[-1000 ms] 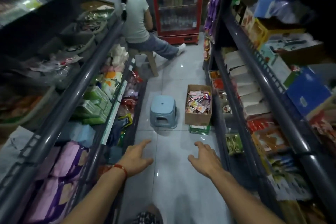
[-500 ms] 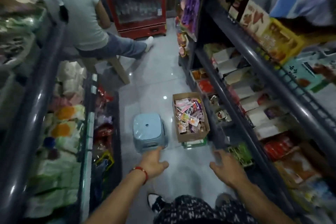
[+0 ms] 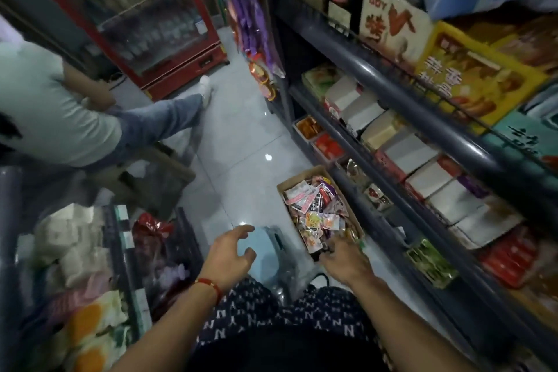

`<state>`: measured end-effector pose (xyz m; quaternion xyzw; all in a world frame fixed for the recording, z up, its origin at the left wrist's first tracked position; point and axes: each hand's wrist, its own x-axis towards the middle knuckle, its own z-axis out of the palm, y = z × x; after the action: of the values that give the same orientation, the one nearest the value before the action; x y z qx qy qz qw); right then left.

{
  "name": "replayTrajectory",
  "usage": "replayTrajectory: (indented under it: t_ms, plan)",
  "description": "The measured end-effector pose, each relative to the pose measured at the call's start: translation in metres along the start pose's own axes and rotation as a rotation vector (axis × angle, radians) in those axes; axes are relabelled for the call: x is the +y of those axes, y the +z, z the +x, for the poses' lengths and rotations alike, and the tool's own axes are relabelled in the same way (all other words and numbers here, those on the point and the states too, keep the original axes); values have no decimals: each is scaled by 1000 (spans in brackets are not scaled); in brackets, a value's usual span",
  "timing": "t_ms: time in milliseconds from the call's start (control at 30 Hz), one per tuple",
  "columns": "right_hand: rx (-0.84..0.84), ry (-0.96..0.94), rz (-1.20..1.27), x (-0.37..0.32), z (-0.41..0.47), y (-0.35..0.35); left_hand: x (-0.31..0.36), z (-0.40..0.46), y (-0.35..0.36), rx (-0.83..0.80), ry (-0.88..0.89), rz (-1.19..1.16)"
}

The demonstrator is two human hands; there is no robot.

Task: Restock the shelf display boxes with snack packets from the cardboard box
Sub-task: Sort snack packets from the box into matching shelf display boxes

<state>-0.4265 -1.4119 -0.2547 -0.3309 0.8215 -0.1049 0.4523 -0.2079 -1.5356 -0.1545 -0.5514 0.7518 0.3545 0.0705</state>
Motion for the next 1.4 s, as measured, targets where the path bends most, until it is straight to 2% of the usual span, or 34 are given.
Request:
replayTrajectory:
  t_ms: [233, 333, 467, 667, 767, 900, 1033, 1067, 1133, 1200, 1300, 1400]
  plan:
    - [150, 212, 352, 24, 11, -31, 85, 82, -14, -137, 278, 271]
    - [192, 348, 504, 40, 11, -20, 115, 112, -5, -218, 372, 369]
    - [256, 458, 684, 61, 20, 6, 145, 150, 5, -326, 437, 614]
    - [500, 678, 1015, 94, -6, 28, 169, 232, 35, -547, 613, 941]
    - [624, 857, 1044, 84, -22, 57, 169, 275, 52, -652, 747, 1108]
    - [502, 889, 1082, 28, -1, 97, 148, 320, 56, -766, 784, 1221]
    - [477, 694, 1006, 24, 74, 115, 106, 363, 73, -695, 833, 1180]
    - [474, 643, 980, 33, 102, 117, 94, 377, 82, -717, 903, 1186]
    - [480, 552, 879, 53, 159, 120, 64, 421, 116, -770, 950, 1197]
    - [474, 456, 731, 78, 223, 129, 30, 478, 160, -750, 1004, 1195]
    - [339, 358, 523, 110, 311, 153, 2, 530, 238, -549, 1338, 1154]
    - [403, 380, 92, 126, 375, 184, 9, 536, 303, -308, 1729, 1043]
